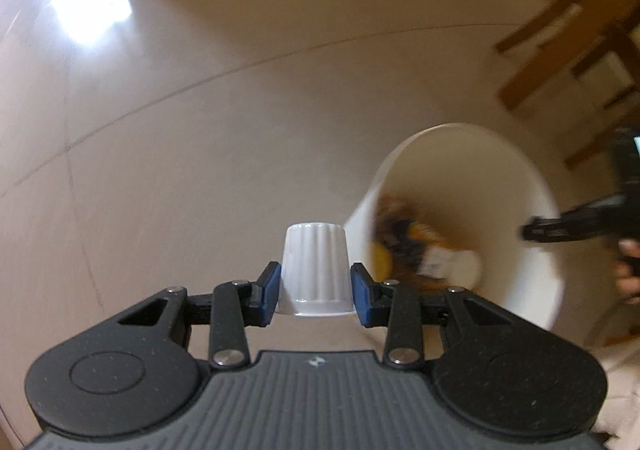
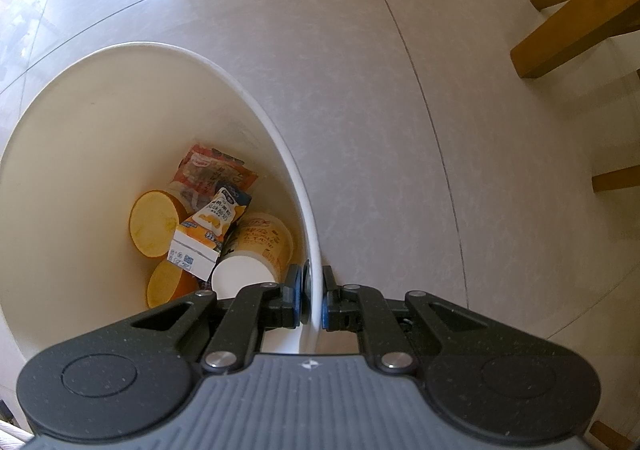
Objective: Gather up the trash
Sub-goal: 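Carry the white cup over the wastebasket with the left tool and release it, then move the left tool to the red DRINK MILK can and grasp it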
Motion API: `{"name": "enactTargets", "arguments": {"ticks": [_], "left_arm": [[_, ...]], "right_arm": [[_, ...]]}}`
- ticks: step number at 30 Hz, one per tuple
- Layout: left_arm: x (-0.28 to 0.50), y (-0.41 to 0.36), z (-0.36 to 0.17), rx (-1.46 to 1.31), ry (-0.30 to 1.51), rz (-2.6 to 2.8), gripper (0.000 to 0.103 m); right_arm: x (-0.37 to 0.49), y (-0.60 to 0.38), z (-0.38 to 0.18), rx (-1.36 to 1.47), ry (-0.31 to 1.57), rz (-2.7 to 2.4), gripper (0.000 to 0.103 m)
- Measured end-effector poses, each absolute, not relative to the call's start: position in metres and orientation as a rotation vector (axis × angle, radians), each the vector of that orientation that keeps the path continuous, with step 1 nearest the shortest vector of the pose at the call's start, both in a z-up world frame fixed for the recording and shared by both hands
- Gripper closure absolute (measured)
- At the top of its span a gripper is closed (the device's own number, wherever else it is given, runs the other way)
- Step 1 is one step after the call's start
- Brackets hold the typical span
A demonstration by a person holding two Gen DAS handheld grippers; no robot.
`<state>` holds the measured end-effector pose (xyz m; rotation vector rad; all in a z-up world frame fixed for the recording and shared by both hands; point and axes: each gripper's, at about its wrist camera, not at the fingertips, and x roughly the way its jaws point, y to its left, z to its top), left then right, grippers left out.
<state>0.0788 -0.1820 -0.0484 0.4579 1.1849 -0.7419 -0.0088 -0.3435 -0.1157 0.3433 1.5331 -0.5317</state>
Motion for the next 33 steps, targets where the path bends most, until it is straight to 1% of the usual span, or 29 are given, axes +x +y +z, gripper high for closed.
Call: {"name": "enactTargets", "arguments": {"ticks": [5,13,14,15,17,27,33], "left_arm": [[0.056,-0.216,-0.018,0.481,1.149,-0.867,0.067],[0.024,-0.250,-0.019,0.516,1.170,-0.979,0.066],[0.021,-0.252,-0.016,0.518,1.177,-0.991,0.055],[0.021,-0.253,-0.012,0.524,1.193,-1.002,0.030],[0.019,-0.254,-0.009,0.512,1.183,-0.995,0.014],[0.022,-0.248,-0.012,0.487,1.176,-0.977,0.012],[0.025,-0.243,-0.023,0.501,1.190,-0.946,0.012]], "right_arm": [[-0.008,-0.344,-0.116,0.350,1.533,-0.533,0.092],[-0.009,-0.344,-0.114,0.344,1.531,-0.523,0.092],[-0.009,-0.344,-0.114,0.344,1.530,-0.522,0.092],[-0.009,-0.344,-0.114,0.343,1.530,-0.522,0.092],[-0.009,-0.344,-0.114,0.344,1.530,-0.523,0.092],[-0.009,-0.343,-0.114,0.344,1.529,-0.528,0.092],[-0.009,-0.343,-0.114,0.344,1.529,-0.528,0.092]]}}
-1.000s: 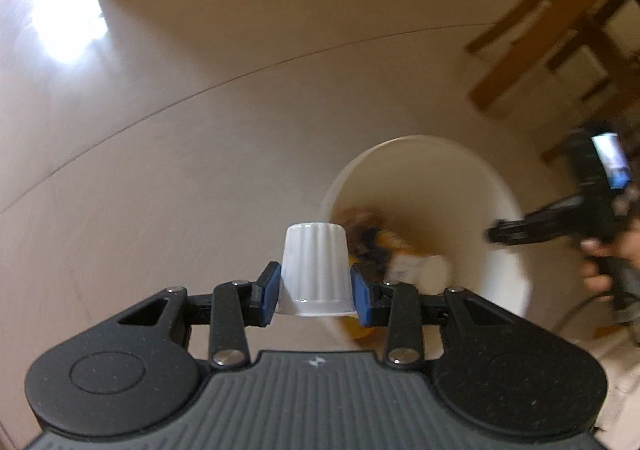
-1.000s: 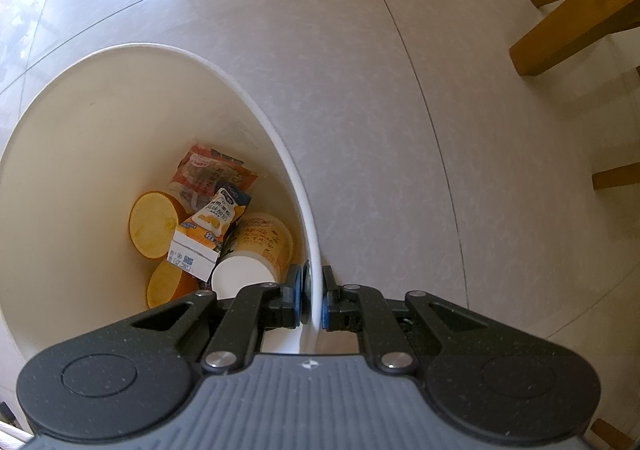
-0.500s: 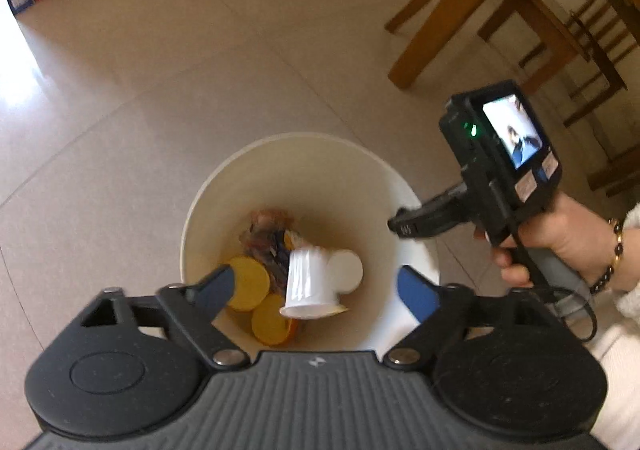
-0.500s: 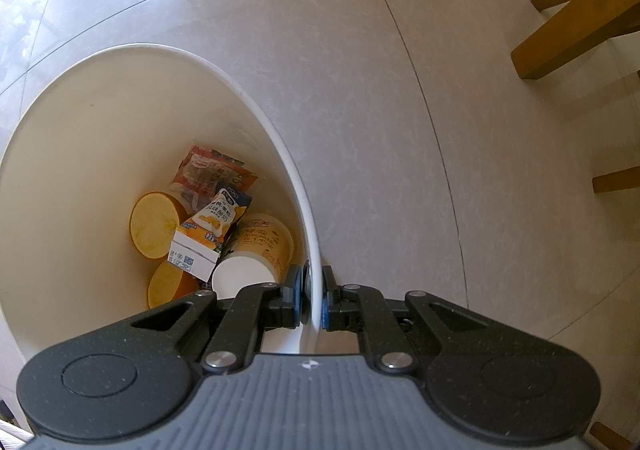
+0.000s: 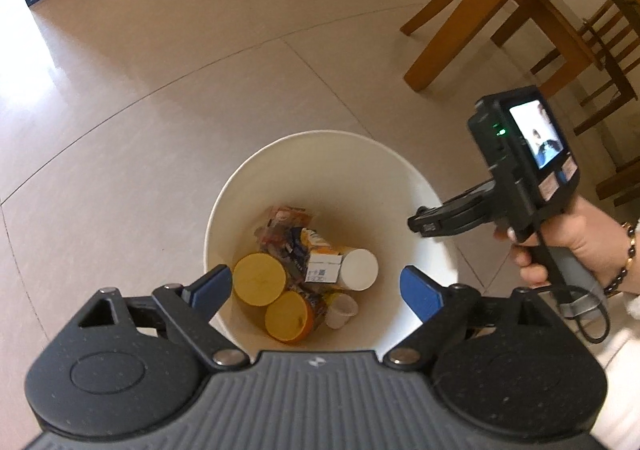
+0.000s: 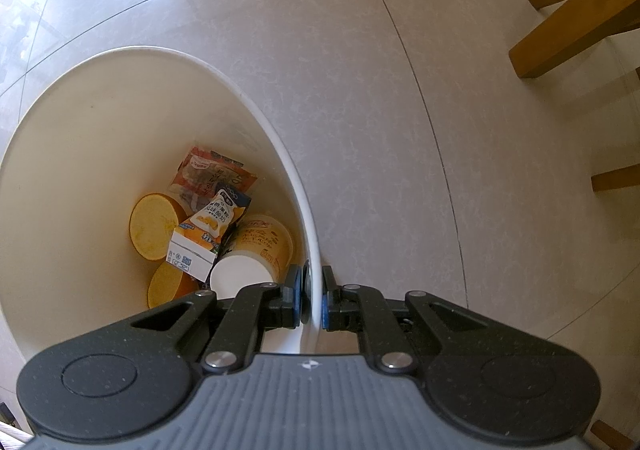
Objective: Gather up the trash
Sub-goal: 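Move the left tool to the red DRINK MILK can and grasp it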
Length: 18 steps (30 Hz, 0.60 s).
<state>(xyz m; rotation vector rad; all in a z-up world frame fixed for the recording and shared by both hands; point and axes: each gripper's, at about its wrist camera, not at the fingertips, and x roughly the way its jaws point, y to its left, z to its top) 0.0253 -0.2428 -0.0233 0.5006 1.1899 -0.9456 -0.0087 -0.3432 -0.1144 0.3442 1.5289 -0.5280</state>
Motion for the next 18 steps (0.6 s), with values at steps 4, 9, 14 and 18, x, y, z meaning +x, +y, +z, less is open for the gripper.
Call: {"name": "enactTargets", "arguments": {"ticks": [4,9,14,18], "left_arm": [[0.030,-0.235,-0.029,0.519,1.172,-0.922,0.012],[0.053,-0.207,-0.038,0.481,1.165,-0.844,0.012],[0.086,-0.157,-0.052,0.401,1.170,-0.718,0.012],[0.111,-0.117,-0.074,0.343,1.170,-0.618,0.011]], "right_arm": [[-0.009,-0.343,-0.115,0.344,1.529,-0.528,0.092],[-0.009,-0.344,-0.114,0.341,1.529,-0.532,0.092],[-0.009,-0.343,-0.114,0.340,1.529,-0.534,0.091],[-0.009,-0.344,-0.114,0.344,1.529,-0.537,0.091]]}}
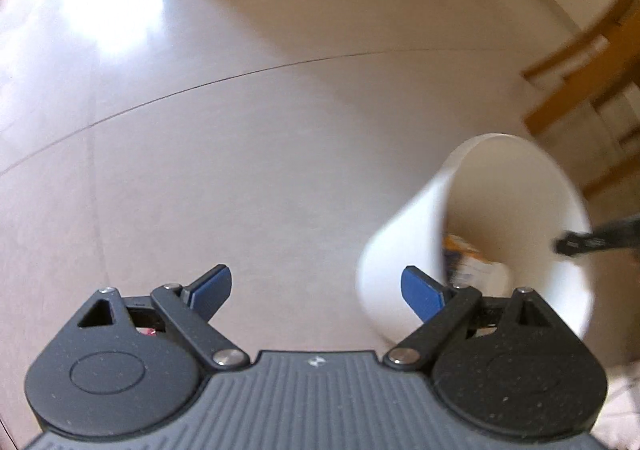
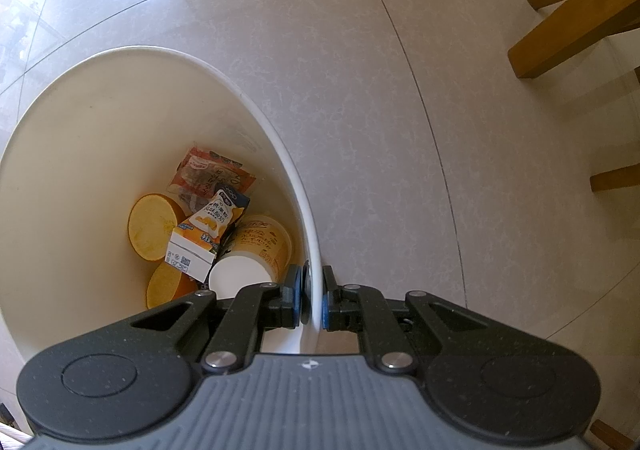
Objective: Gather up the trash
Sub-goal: 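Move the left tool to the red DRINK MILK can and grasp it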
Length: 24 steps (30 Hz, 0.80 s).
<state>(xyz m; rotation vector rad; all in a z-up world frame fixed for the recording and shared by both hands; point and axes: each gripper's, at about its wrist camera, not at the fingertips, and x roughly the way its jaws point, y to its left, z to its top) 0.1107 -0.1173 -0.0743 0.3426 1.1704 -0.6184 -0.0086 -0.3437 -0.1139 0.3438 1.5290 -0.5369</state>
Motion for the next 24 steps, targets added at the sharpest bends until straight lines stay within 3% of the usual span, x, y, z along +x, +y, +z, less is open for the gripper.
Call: {"name": "enactTargets", "arguments": {"ticks": [11,15,24], "left_arm": [[0.164,-0.002,-0.191,0.088,1.246,-0.340,0.012],[0.180,0.018,-0.230,0.085,1.360,-0.212,0.012],[0.203,0.058,-0.277,-0.180,1.498,0.041,0.010]], "right_arm": [[-0.007,-0.341,-0.116,0.331,1.528,-0.548,0.091],[-0.008,-0.341,-0.116,0.336,1.526,-0.549,0.091],[-0.008,-0.342,-0.117,0.338,1.527,-0.550,0.091]]}}
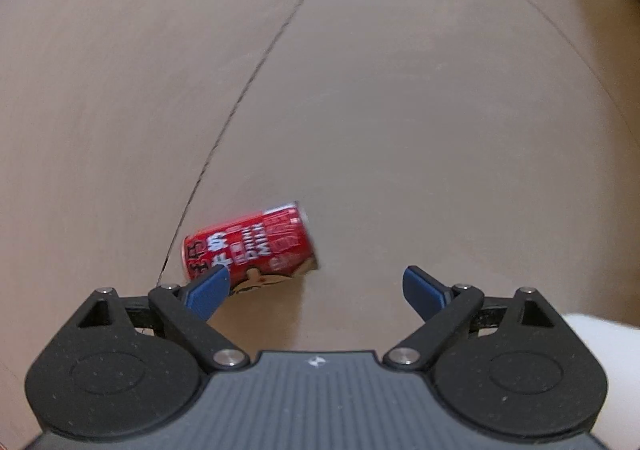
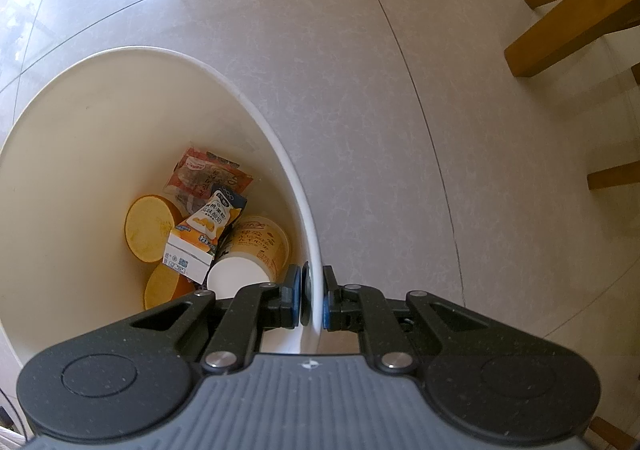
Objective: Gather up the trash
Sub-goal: 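Move the left tool to the red DRINK MILK can and grasp it, then carry the red can over the wastebasket with the left tool and release it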
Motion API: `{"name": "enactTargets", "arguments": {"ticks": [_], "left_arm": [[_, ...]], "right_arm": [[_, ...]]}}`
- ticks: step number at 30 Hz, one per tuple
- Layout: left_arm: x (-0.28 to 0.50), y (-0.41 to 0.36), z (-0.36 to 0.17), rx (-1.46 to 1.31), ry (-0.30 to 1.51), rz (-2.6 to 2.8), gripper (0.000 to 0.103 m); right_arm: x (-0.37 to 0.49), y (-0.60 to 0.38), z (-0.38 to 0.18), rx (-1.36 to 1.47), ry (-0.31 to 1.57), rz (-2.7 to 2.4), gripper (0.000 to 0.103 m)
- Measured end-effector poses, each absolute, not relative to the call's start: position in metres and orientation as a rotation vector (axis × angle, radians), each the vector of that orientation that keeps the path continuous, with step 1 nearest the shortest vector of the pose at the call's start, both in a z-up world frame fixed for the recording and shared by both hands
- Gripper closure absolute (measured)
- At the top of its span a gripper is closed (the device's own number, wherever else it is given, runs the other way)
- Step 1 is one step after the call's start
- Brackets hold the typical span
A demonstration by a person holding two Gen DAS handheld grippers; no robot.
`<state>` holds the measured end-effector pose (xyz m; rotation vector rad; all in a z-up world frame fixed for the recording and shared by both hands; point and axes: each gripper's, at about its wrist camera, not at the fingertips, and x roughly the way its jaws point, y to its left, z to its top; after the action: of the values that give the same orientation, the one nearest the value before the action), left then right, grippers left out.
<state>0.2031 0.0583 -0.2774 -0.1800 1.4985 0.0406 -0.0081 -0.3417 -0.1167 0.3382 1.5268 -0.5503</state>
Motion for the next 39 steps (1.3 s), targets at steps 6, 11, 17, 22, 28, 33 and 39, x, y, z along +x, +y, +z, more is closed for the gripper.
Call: {"name": "enactTargets", "arguments": {"ticks": [6,11,17,22,28,33,39], "left_arm": [[0.204,0.070,-0.288,-0.086,1.496,0.146,0.009],[0.209,0.082,-0.294,-0.192,1.486,0.201,0.008],[0.202,0.093,-0.318,-0.290,1.488,0.275,0.008],[0.198,0.092,-0.324,-0.306,1.468,0.294,0.008],[0.196,0.084,-0.325,-0.247,1.427,0.310,0.014],[0.195,0.079,-0.324,-0.215,1.434,0.311,0.016],[0.194,0.060,-0.321,-0.164,1.441,0.289,0.016]], "right_arm": [[-0.009,-0.344,-0.118,0.347,1.526,-0.548,0.091],[-0.008,-0.345,-0.119,0.345,1.531,-0.549,0.091],[-0.008,-0.344,-0.120,0.349,1.532,-0.549,0.091],[-0.008,-0.344,-0.122,0.346,1.536,-0.558,0.091],[-0.008,-0.346,-0.124,0.351,1.539,-0.556,0.091],[-0.008,-0.346,-0.124,0.350,1.542,-0.556,0.091],[-0.008,-0.344,-0.124,0.340,1.542,-0.554,0.091]]}}
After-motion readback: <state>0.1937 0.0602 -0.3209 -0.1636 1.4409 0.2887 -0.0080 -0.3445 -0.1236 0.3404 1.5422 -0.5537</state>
